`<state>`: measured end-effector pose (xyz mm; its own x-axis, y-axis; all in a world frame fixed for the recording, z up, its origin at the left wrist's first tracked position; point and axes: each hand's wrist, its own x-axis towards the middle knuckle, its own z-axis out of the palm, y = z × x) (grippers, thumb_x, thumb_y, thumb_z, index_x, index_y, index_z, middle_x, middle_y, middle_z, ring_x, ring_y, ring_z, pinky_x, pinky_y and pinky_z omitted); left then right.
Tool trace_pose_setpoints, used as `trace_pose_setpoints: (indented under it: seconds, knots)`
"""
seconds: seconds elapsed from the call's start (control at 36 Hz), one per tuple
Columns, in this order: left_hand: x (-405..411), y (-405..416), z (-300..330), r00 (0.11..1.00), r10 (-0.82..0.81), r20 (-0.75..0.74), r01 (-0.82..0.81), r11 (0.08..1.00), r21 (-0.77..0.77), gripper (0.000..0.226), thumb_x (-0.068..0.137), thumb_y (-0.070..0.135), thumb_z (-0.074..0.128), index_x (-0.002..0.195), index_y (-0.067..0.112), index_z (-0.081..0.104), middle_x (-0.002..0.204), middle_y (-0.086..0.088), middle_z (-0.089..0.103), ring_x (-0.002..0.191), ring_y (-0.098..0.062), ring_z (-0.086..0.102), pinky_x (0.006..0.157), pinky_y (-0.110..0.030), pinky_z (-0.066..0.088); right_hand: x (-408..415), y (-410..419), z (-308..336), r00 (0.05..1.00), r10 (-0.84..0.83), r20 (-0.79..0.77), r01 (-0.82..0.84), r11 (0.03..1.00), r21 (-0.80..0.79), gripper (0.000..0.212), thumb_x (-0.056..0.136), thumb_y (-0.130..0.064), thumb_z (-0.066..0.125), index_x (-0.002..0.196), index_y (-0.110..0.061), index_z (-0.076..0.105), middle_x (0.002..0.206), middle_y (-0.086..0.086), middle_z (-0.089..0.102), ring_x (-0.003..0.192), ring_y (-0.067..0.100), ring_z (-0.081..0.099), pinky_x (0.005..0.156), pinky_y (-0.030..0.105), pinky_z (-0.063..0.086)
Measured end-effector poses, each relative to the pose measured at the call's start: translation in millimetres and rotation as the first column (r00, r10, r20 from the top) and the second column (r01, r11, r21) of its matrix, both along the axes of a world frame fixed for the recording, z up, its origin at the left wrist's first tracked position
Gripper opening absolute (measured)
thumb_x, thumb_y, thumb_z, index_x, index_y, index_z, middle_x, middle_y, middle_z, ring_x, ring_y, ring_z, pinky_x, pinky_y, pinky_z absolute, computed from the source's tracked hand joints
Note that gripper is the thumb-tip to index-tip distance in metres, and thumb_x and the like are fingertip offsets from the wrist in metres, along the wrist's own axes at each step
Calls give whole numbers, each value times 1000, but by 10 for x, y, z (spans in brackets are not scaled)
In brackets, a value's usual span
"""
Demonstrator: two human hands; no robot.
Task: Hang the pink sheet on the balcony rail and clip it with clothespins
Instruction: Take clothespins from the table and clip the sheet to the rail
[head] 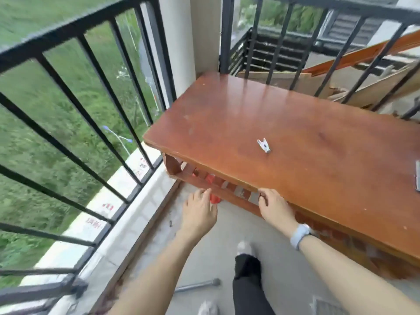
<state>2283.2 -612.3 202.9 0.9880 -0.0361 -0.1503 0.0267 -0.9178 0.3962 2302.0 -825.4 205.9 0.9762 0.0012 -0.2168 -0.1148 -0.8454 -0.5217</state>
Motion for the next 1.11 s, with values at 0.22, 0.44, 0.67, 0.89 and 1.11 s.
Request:
trace_pose_setpoints:
  seconds: [0.22,0.44,0.67,0.89,1.11]
  knots:
    - [1176,-568,-793,981,76,-177,-78,997,-5,49,92,31,41,138,18,30,140,-5,35,126,-27,36,99,-40,31,1860,-399,-611,995,-92,-45,91,996,-20,30,89,-10,44,115,-8,57,117,14,58,109,33,52,91,38,41]
    - [1798,-881,-1101,981,109,-158,-94,990,103,65,77,41,66,134,18,45,142,-14,41,130,-38,37,101,-52,34,2845,-534,-953,981,-165,-105,148,977,-154,57,84,-29,60,130,-3,39,123,23,44,115,39,40,92,42,35]
    - [1785,-884,-1173,986,114,-123,-90,979,183,62,71,48,67,127,23,53,138,-9,48,126,-32,45,98,-50,38,2871,-480,-1002,996,-12,-87,-3,987,-161,37,91,-24,50,124,-8,49,119,17,47,109,35,46,82,40,42]
    - [1125,-581,-959,864,493,-101,-483,869,112,55,71,32,73,121,18,56,128,-11,57,119,-31,53,91,-48,46,2213,198,-765,919,386,-81,-382,922,57,42,91,-27,49,130,-13,43,120,7,46,108,27,51,80,34,42]
    - [-719,-70,-607,576,814,-73,-805,581,117,50,93,34,38,141,24,28,148,-3,31,137,-21,25,110,-38,25,754,1108,-535,648,761,-8,-758,646,93,34,91,-23,50,123,-13,48,110,5,49,97,26,53,72,29,36]
